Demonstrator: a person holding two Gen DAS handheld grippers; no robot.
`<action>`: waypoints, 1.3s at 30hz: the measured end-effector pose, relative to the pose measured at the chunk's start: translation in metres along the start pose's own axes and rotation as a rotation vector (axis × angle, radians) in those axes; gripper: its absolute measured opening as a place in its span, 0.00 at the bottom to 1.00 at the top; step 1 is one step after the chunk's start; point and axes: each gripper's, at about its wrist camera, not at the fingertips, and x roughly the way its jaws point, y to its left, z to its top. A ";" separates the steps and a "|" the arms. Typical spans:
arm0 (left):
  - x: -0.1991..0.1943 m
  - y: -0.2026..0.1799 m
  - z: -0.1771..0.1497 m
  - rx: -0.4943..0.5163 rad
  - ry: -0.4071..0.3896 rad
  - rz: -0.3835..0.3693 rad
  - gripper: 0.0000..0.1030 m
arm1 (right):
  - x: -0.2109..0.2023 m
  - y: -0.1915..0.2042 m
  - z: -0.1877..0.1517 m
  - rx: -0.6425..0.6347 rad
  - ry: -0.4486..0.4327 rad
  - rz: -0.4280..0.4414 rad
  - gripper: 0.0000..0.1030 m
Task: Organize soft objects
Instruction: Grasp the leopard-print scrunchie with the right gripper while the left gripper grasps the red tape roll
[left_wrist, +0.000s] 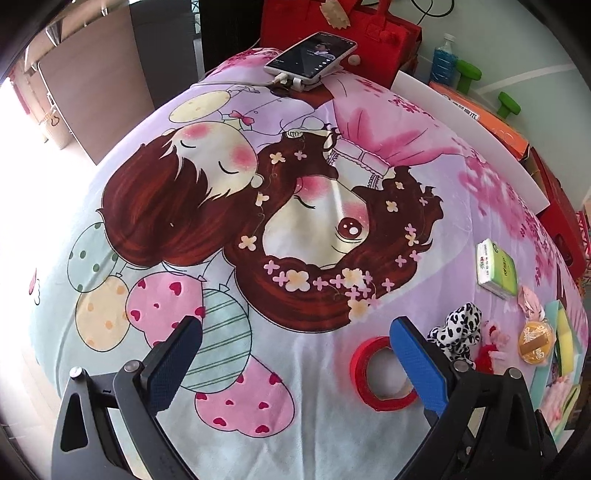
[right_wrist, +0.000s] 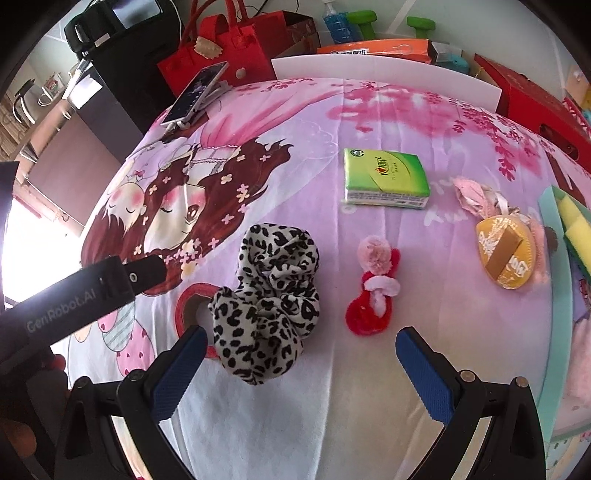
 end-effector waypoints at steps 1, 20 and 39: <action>0.000 0.000 0.000 -0.002 -0.001 0.000 0.98 | -0.001 0.001 0.000 0.003 -0.005 0.009 0.98; 0.006 -0.015 -0.002 0.008 0.043 -0.083 0.98 | -0.001 0.001 -0.002 -0.001 0.004 0.085 0.44; 0.017 -0.035 -0.007 0.043 0.106 -0.132 0.98 | -0.014 -0.026 0.002 0.028 -0.003 0.095 0.25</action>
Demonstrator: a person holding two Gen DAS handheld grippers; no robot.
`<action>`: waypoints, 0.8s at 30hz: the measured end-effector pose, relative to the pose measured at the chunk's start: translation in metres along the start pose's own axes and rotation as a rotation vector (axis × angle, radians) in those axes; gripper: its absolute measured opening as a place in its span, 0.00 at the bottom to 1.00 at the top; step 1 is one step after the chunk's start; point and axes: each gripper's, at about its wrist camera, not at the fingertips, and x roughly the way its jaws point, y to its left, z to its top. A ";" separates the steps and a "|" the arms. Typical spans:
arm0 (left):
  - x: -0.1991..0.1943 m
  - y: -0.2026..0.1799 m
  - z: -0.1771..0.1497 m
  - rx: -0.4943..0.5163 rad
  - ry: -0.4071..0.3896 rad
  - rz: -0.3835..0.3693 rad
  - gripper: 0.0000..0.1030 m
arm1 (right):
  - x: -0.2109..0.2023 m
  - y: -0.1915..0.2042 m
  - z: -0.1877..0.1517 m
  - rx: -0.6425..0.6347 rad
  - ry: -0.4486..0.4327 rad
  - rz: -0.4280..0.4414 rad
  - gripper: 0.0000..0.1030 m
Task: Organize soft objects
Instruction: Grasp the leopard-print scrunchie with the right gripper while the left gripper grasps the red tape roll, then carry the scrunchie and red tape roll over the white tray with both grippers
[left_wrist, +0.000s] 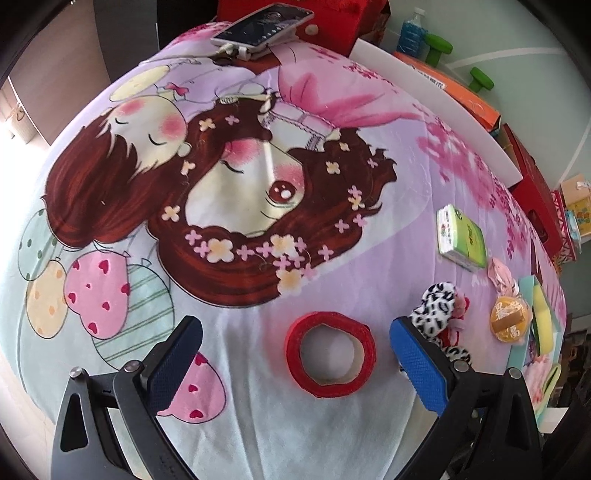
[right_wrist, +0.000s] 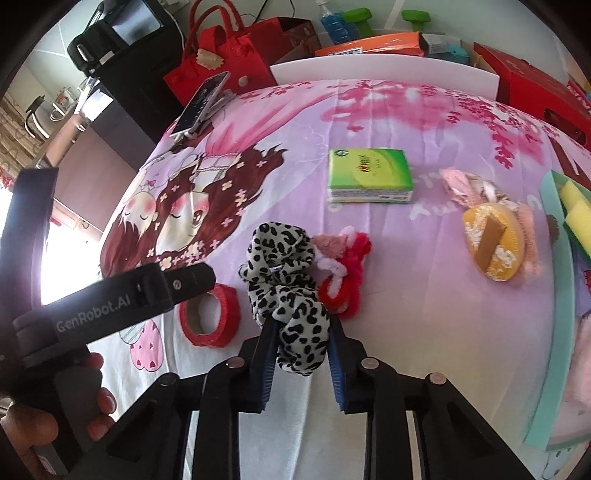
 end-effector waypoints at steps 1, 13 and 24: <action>0.001 -0.001 0.000 0.003 0.005 -0.002 0.98 | -0.002 -0.002 0.000 0.001 -0.001 -0.002 0.25; 0.008 -0.020 -0.004 0.093 0.027 -0.008 0.93 | -0.007 -0.016 0.003 0.022 -0.005 -0.015 0.22; 0.013 -0.023 -0.006 0.117 0.047 -0.030 0.55 | -0.007 -0.016 0.003 0.021 -0.004 -0.016 0.22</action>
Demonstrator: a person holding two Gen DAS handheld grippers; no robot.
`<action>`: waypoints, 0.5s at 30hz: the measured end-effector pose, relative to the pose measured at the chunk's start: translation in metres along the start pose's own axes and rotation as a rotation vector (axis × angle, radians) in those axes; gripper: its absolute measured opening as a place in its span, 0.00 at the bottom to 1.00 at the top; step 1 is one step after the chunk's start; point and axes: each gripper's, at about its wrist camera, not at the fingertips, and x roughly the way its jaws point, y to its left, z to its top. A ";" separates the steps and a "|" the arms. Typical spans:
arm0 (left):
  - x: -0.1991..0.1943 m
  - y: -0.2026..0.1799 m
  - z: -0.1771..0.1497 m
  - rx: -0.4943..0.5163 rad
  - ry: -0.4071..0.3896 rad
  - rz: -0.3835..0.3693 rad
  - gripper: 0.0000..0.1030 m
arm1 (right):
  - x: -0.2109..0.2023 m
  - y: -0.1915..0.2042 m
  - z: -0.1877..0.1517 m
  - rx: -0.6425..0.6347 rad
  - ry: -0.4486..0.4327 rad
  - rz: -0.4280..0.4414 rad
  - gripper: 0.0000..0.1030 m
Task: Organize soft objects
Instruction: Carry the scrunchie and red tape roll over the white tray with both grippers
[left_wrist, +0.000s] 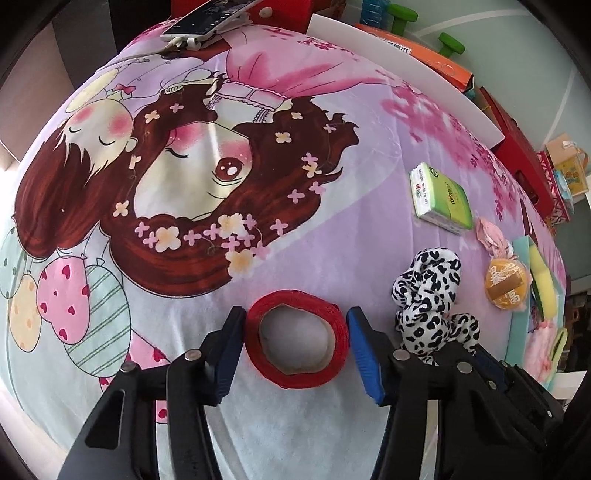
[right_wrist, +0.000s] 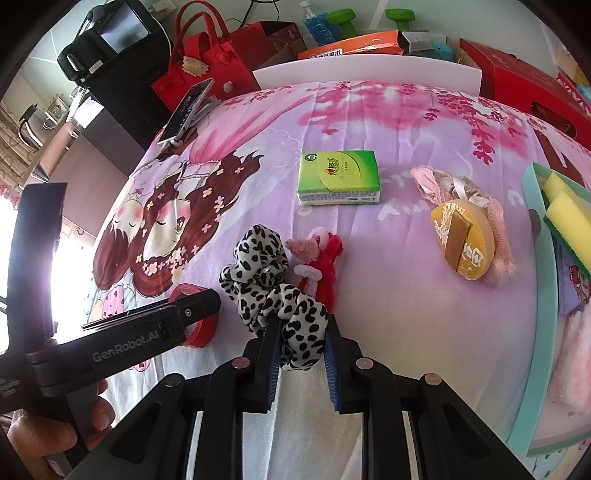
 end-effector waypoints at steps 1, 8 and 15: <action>-0.001 0.000 0.000 -0.002 -0.004 -0.004 0.55 | 0.000 0.000 0.000 0.000 0.000 0.000 0.22; -0.009 -0.003 0.001 0.006 -0.039 -0.035 0.54 | -0.002 0.001 -0.001 -0.008 -0.010 0.004 0.21; -0.022 0.001 0.003 -0.008 -0.084 -0.057 0.54 | -0.018 0.008 0.001 -0.044 -0.064 0.019 0.16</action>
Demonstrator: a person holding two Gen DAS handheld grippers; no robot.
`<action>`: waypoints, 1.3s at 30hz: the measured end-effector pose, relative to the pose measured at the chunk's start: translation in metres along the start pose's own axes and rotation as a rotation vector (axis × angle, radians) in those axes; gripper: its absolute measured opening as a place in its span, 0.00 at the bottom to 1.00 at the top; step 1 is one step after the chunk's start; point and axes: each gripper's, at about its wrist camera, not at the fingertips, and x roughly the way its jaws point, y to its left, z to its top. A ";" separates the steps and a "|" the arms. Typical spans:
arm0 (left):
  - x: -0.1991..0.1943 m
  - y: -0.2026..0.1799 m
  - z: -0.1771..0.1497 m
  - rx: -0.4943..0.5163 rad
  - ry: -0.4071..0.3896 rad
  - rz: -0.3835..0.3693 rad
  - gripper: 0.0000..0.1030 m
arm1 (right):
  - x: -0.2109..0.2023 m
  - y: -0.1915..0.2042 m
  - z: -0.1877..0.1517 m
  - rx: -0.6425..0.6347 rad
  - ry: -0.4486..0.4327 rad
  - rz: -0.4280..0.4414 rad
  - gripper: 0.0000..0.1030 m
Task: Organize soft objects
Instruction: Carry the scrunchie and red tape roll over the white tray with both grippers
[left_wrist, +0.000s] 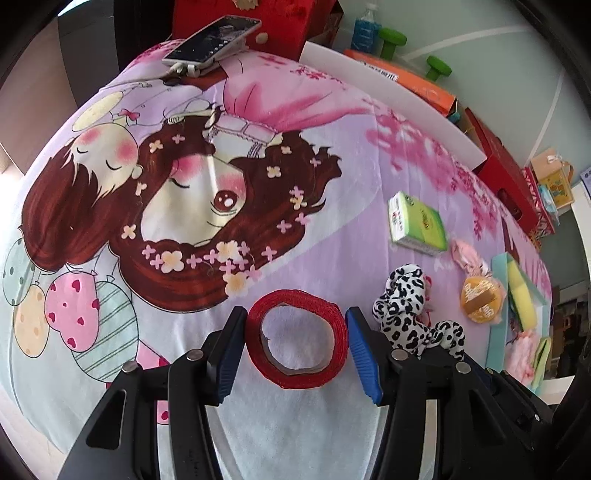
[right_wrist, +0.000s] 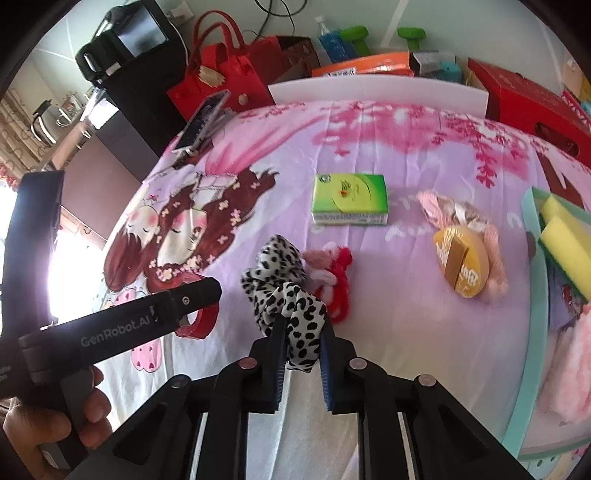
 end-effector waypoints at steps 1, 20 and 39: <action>-0.002 0.000 0.000 -0.003 -0.006 -0.008 0.54 | -0.003 0.001 0.001 -0.004 -0.010 0.005 0.16; -0.054 -0.017 0.004 0.019 -0.155 -0.060 0.54 | -0.063 -0.008 0.012 0.022 -0.194 0.082 0.14; -0.066 -0.159 -0.031 0.355 -0.230 -0.163 0.54 | -0.165 -0.181 -0.030 0.448 -0.425 -0.278 0.14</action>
